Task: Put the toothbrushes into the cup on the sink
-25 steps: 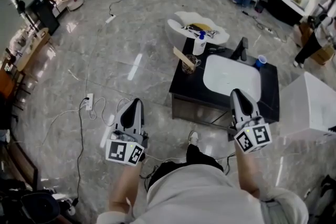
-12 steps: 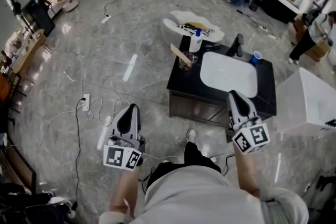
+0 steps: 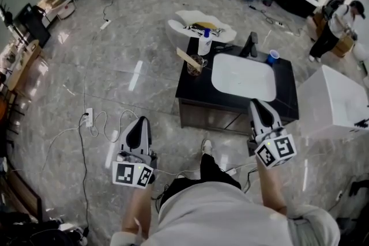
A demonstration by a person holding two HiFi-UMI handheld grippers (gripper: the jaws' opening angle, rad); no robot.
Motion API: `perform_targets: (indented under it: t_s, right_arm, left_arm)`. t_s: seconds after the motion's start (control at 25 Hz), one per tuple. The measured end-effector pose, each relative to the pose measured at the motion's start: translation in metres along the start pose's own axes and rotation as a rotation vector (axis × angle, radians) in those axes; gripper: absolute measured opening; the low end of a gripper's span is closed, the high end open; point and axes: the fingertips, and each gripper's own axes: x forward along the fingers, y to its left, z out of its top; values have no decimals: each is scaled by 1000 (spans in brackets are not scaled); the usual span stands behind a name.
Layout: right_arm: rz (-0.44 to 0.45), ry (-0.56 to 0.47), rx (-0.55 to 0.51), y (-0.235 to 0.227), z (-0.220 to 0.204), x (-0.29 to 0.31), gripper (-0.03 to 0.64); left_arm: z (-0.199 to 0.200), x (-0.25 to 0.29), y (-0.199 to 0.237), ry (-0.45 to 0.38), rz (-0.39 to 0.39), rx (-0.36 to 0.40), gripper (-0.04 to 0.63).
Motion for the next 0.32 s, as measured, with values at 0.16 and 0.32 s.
perform_targets:
  t_s: [0.16,0.32]
  right_arm:
    - [13,-4,0,2,2,5,51]
    - [28,1,-3,6,1,13,51]
  left_arm:
    - [1,1,1,1,2,7,2]
    - [0,1,6,6,17,9,2]
